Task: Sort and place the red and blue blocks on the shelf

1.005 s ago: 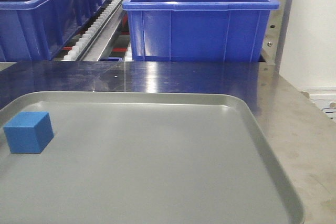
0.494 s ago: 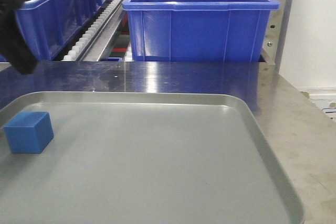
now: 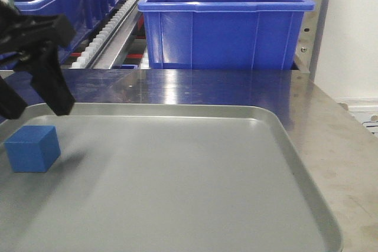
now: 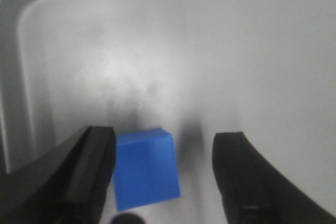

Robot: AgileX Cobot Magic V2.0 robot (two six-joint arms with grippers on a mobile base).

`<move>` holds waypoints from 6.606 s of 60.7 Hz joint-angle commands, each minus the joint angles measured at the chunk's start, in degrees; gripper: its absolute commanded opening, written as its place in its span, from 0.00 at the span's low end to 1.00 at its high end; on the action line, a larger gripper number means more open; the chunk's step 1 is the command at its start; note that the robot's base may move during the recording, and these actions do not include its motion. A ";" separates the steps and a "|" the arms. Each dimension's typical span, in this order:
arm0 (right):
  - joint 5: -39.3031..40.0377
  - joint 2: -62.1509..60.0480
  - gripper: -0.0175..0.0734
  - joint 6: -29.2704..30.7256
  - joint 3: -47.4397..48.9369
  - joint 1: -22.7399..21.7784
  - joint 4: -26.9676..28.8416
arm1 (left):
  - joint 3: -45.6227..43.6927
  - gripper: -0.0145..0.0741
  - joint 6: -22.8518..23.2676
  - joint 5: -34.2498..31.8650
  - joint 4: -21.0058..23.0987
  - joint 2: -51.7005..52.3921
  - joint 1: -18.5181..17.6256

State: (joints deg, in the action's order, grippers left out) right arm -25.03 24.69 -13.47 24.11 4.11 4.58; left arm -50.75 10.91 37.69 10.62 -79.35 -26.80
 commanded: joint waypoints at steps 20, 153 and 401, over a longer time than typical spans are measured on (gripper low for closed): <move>5.05 0.15 0.25 0.21 1.55 -0.26 -0.58 | -1.82 0.68 3.69 -2.43 -2.90 0.67 -0.77; 5.05 0.15 0.25 0.21 1.55 -0.26 -0.58 | -1.51 0.68 5.22 -2.09 -3.94 -4.05 -0.77; 5.05 0.15 0.25 0.21 1.55 -0.26 -0.58 | 27.32 0.30 4.68 -14.68 -14.77 53.29 20.63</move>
State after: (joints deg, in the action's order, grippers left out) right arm -25.03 24.69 -13.47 24.11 4.11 4.54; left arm -22.36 15.47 28.72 -3.82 -26.32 -6.42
